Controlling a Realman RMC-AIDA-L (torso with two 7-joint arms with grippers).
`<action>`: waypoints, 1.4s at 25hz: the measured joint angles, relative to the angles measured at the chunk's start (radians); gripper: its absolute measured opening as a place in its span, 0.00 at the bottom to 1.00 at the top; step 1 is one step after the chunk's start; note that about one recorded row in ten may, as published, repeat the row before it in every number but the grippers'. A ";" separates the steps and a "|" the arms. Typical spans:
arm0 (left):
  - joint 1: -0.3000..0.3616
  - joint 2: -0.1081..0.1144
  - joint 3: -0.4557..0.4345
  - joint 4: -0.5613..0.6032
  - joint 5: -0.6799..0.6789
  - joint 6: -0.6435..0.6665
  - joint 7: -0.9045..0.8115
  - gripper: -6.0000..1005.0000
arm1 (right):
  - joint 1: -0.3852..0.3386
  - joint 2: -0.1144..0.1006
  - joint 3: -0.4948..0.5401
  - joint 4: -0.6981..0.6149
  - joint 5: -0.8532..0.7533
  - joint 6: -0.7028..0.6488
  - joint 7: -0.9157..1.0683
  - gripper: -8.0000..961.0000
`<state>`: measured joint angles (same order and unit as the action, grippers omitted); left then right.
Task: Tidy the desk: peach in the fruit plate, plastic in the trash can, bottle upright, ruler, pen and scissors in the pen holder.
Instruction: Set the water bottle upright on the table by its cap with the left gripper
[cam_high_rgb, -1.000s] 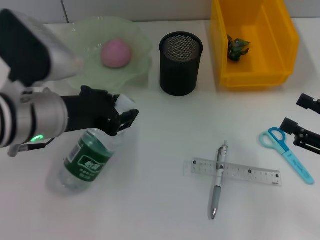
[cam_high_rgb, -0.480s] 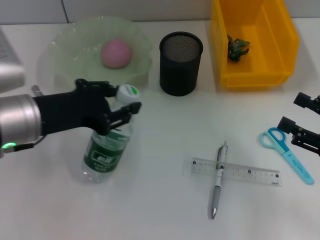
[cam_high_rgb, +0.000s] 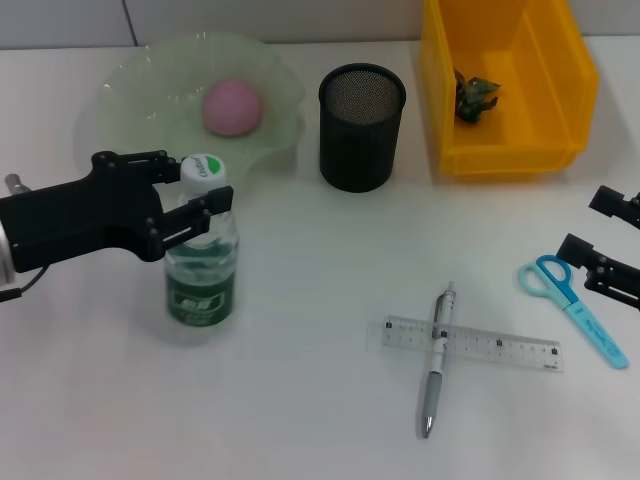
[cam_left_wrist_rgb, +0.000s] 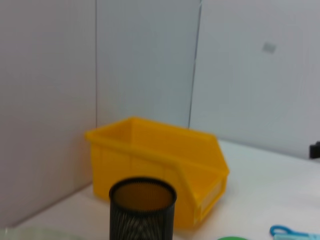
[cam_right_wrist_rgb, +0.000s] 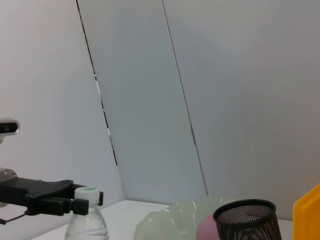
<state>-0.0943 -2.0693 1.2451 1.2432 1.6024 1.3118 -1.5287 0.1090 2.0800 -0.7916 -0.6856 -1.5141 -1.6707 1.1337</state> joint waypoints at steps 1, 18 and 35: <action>-0.001 0.000 -0.007 -0.010 -0.010 0.009 0.017 0.51 | 0.000 0.000 0.000 0.000 0.000 0.000 0.000 0.86; -0.067 -0.001 -0.101 -0.186 -0.127 0.066 0.281 0.54 | 0.001 0.000 0.000 0.002 0.000 -0.001 0.000 0.86; -0.168 -0.004 -0.168 -0.390 -0.181 0.010 0.389 0.57 | 0.012 0.000 0.000 0.012 0.000 -0.001 -0.004 0.86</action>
<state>-0.2628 -2.0735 1.0767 0.8530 1.4210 1.3214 -1.1400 0.1211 2.0800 -0.7918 -0.6734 -1.5140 -1.6720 1.1301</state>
